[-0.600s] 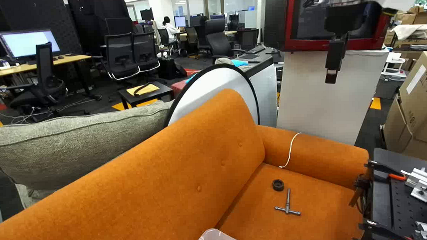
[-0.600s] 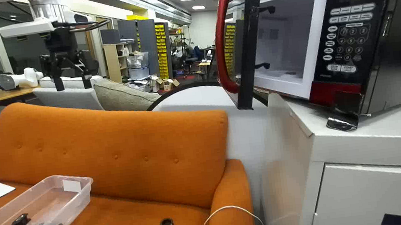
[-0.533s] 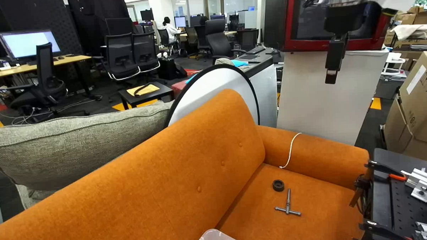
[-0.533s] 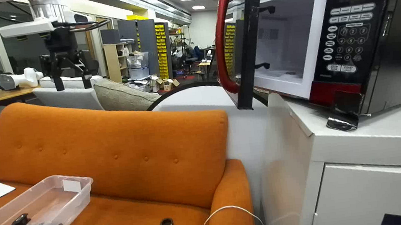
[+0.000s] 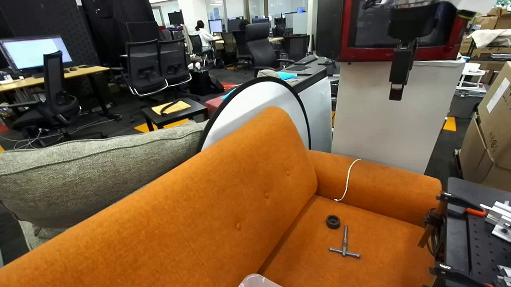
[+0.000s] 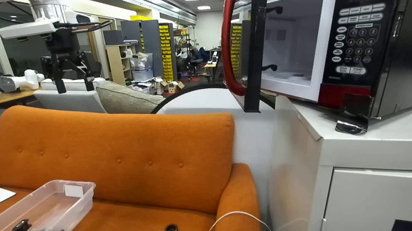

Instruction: Pick the objects on the sofa and put them in the storage box

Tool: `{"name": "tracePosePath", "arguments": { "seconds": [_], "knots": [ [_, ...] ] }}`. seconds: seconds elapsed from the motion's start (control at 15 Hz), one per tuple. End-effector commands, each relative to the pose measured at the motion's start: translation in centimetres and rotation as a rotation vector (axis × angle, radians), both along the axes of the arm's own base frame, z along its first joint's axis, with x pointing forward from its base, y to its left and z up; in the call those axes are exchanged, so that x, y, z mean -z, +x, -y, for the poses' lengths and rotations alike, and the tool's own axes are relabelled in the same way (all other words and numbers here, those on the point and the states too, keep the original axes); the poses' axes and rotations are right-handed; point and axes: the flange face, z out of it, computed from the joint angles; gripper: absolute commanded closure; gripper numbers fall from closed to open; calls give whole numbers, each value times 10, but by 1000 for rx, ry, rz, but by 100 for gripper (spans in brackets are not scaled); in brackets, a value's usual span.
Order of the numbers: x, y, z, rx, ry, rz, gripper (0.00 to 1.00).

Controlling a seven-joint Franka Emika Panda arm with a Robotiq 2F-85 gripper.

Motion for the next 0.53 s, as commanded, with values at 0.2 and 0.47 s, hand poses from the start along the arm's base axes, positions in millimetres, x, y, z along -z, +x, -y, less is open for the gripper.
{"name": "tracePosePath", "arguments": {
  "seconds": [0.2, 0.47],
  "knots": [
    [5, 3, 0, 3, -17, -12, 0],
    [31, 13, -8, -50, 6, 51, 0]
  ]
}}
